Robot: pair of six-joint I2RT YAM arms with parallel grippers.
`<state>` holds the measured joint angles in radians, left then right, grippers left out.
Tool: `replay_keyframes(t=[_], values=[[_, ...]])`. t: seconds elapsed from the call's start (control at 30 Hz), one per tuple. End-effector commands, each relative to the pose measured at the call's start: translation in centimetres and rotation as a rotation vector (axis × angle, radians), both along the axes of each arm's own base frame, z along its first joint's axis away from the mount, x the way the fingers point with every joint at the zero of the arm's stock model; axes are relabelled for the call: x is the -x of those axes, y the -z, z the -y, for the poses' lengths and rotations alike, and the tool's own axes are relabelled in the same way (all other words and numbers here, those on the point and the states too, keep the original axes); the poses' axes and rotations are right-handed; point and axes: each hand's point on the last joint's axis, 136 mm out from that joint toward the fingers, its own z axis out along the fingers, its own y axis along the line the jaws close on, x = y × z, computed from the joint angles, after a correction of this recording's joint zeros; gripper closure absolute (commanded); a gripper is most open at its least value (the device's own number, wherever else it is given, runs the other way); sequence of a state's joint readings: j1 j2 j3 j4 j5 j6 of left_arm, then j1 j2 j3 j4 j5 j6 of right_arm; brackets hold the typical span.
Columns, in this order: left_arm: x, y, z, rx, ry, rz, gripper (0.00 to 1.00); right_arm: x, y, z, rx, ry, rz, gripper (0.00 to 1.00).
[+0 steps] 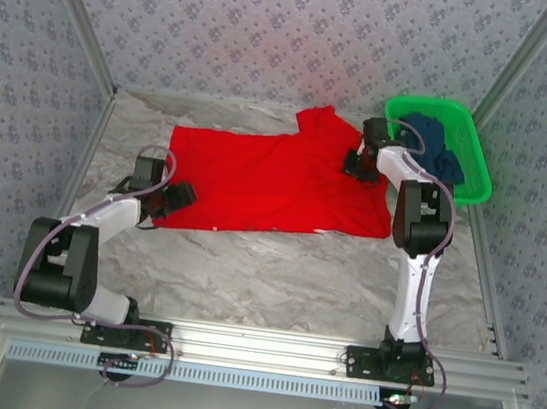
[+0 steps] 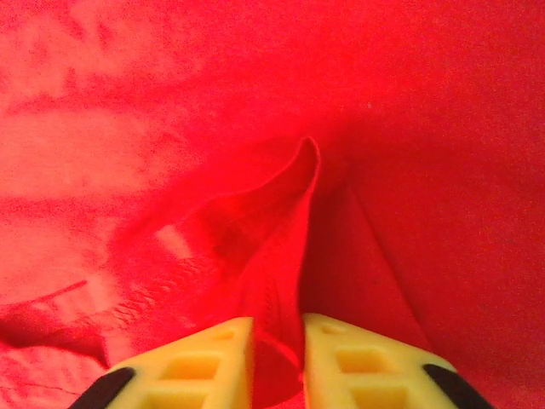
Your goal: Fold the inside-out t-shirt
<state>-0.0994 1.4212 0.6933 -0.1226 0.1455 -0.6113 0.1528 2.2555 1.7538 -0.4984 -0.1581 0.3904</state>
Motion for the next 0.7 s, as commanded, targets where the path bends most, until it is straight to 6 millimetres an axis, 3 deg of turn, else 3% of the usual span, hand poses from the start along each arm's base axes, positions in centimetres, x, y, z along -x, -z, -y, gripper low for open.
replay_keyframes(t=[0.0,0.2,0.4,0.53,0.67], values=[[-1.2,-1.2,0.0,-0.013,0.010,0.039,0.30,-1.8,-1.2,-1.6,-0.096,-0.005,0.049,0.82],[-1.0,-1.0,-0.1,-0.021,0.010,0.031,0.30,-4.2,-2.8,-4.0,-0.296,0.001,0.114,0.84],[-0.9,-0.9,-0.1,-0.023,0.013,0.026,0.30,-5.7,-5.6,-4.3,-0.409,-0.006,0.187,0.81],[-0.7,-0.7,-0.2,-0.026,0.013,0.022,0.30,-4.6,-6.5,-3.1,-0.367,-0.015,0.204,0.72],[-0.7,-0.6,0.0,-0.022,0.021,0.019,0.30,-0.8,-6.1,-1.1,-0.193,-0.025,0.166,0.67]])
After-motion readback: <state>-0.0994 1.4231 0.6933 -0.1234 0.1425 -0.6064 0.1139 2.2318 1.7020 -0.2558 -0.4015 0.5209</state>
